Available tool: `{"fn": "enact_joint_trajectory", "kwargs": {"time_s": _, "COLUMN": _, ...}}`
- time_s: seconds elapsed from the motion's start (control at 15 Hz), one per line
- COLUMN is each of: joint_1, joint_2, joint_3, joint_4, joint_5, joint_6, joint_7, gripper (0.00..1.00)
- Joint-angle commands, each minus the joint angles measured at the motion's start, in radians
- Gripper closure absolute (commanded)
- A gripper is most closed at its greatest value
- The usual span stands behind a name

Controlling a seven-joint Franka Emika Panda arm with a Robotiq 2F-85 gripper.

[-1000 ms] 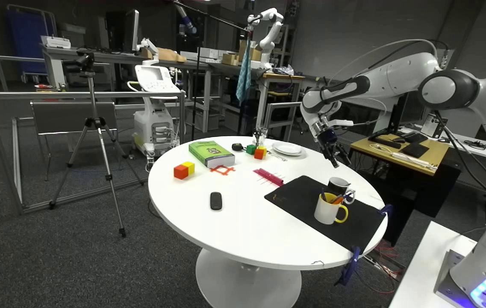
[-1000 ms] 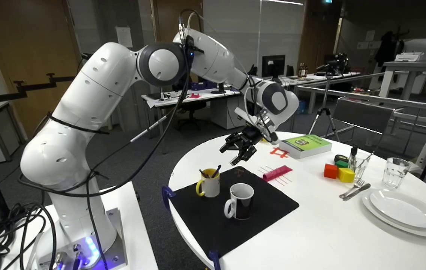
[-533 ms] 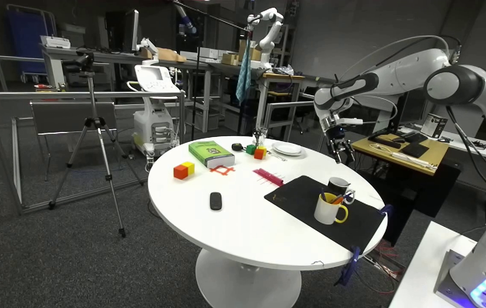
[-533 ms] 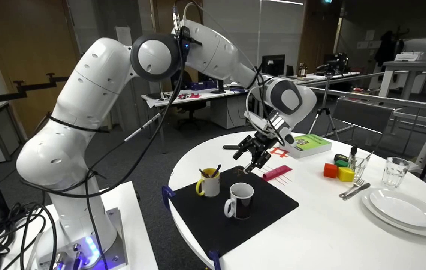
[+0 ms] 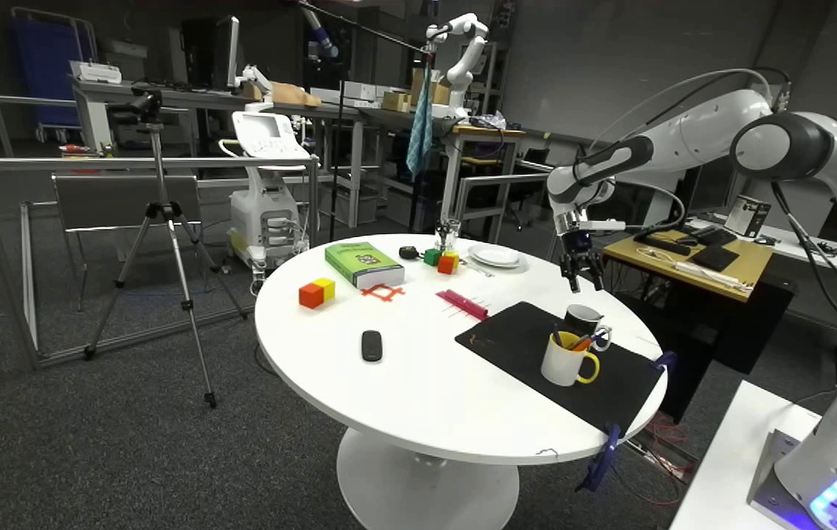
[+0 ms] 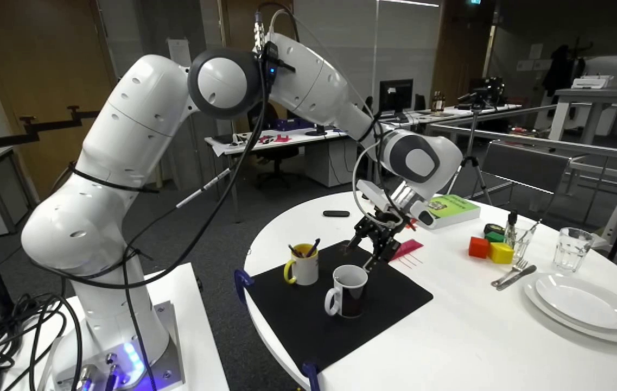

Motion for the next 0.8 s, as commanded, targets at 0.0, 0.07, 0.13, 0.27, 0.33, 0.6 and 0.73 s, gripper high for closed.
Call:
{"fn": "enact_joint_trajectory", "kwargs": {"time_s": 0.0, "joint_1": -0.003, "joint_2": -0.042, "joint_3": 0.018, "joint_4": -0.070, "joint_5": 0.011, "joint_6": 0.036, "joint_7": 0.007, "gripper": 0.00}}
{"fn": "enact_joint_trajectory", "kwargs": {"time_s": 0.07, "joint_1": -0.003, "joint_2": -0.042, "joint_3": 0.023, "joint_4": -0.076, "joint_5": 0.011, "joint_6": 0.036, "joint_7": 0.001, "gripper": 0.11}}
{"fn": "enact_joint_trajectory", "kwargs": {"time_s": 0.13, "joint_1": -0.002, "joint_2": -0.040, "joint_3": 0.026, "joint_4": -0.079, "joint_5": 0.010, "joint_6": 0.034, "joint_7": -0.001, "gripper": 0.19}}
{"fn": "enact_joint_trajectory", "kwargs": {"time_s": 0.27, "joint_1": 0.000, "joint_2": -0.041, "joint_3": 0.032, "joint_4": -0.089, "joint_5": 0.008, "joint_6": 0.036, "joint_7": -0.005, "gripper": 0.40}}
{"fn": "enact_joint_trajectory", "kwargs": {"time_s": 0.33, "joint_1": 0.002, "joint_2": -0.043, "joint_3": 0.035, "joint_4": -0.097, "joint_5": 0.004, "joint_6": 0.038, "joint_7": -0.009, "gripper": 0.47}}
{"fn": "enact_joint_trajectory", "kwargs": {"time_s": 0.6, "joint_1": 0.008, "joint_2": -0.045, "joint_3": 0.038, "joint_4": -0.128, "joint_5": -0.008, "joint_6": 0.043, "joint_7": -0.018, "gripper": 0.79}}
{"fn": "enact_joint_trajectory", "kwargs": {"time_s": 0.73, "joint_1": 0.009, "joint_2": -0.045, "joint_3": 0.036, "joint_4": -0.142, "joint_5": -0.012, "joint_6": 0.046, "joint_7": -0.020, "gripper": 0.95}}
